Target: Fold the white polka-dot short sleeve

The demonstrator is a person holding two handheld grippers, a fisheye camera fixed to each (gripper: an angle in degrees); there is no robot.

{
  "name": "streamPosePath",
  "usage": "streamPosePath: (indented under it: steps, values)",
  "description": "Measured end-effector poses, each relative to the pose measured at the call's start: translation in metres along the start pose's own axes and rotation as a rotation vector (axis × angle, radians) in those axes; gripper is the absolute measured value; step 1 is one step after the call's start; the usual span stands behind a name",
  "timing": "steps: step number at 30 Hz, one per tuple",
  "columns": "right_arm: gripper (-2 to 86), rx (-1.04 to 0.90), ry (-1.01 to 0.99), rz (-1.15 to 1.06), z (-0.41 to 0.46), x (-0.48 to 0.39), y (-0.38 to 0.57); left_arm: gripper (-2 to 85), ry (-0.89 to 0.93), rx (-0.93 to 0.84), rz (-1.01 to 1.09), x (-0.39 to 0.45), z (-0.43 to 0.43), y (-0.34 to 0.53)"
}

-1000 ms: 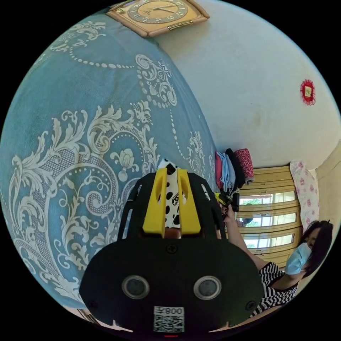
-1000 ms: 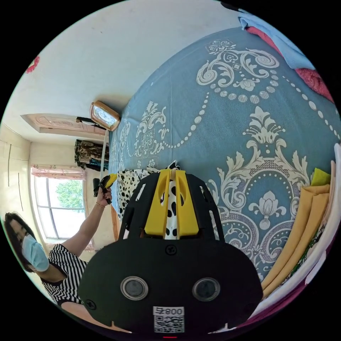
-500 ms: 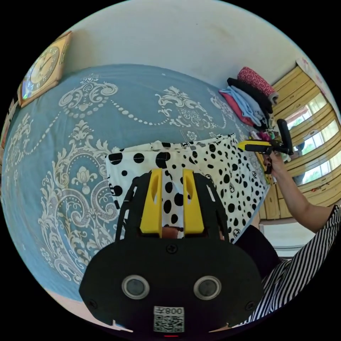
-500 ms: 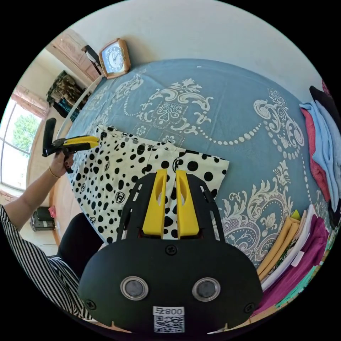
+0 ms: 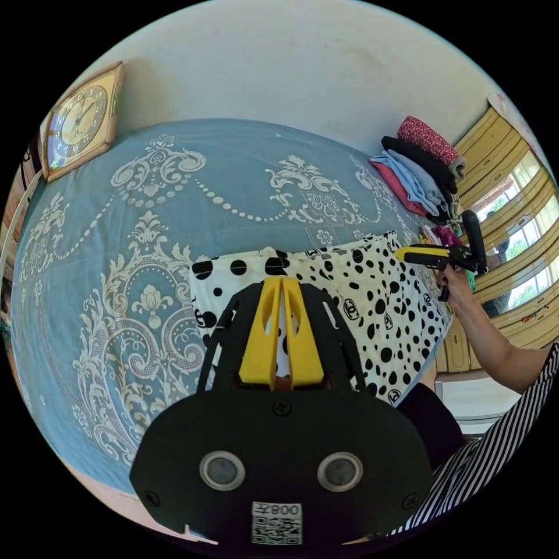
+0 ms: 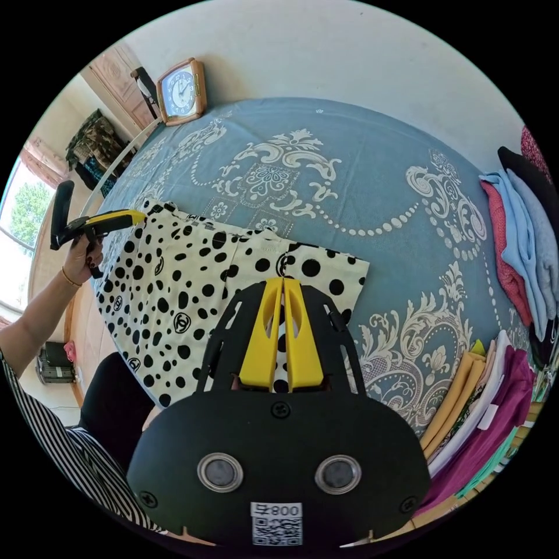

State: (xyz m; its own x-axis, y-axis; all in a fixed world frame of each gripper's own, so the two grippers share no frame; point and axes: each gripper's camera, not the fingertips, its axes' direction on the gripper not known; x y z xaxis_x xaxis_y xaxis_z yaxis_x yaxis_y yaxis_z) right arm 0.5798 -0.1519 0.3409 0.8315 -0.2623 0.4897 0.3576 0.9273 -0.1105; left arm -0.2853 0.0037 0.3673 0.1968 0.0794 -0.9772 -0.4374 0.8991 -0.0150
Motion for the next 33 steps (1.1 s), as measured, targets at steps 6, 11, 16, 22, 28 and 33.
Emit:
streamPosePath:
  steps: [6, 11, 16, 22, 28, 33]
  values:
    - [0.1, 0.002, -0.021, 0.026, 0.004, 0.007, 0.004, 0.5, -0.02, 0.004, -0.011, -0.006, 0.014, -0.003]
    - [0.2, -0.025, -0.046, 0.053, 0.018, 0.017, 0.016, 1.3, -0.044, -0.052, -0.022, -0.017, 0.036, 0.004]
    - [0.4, 0.037, -0.076, 0.1, 0.004, 0.033, 0.039, 2.9, -0.01, 0.035, -0.035, -0.026, 0.022, 0.023]
    - [1.3, 0.085, -0.116, 0.138, -0.031, 0.052, 0.1, 3.7, 0.067, 0.074, -0.01, -0.028, -0.009, 0.081]
    - [2.6, 0.028, -0.173, 0.184, -0.042, 0.054, 0.195, 3.3, -0.013, -0.075, -0.029, -0.034, -0.001, 0.163]
    - [3.5, -0.026, -0.24, 0.248, -0.028, 0.077, 0.223, 3.6, 0.011, -0.113, -0.146, -0.065, 0.02, 0.18]
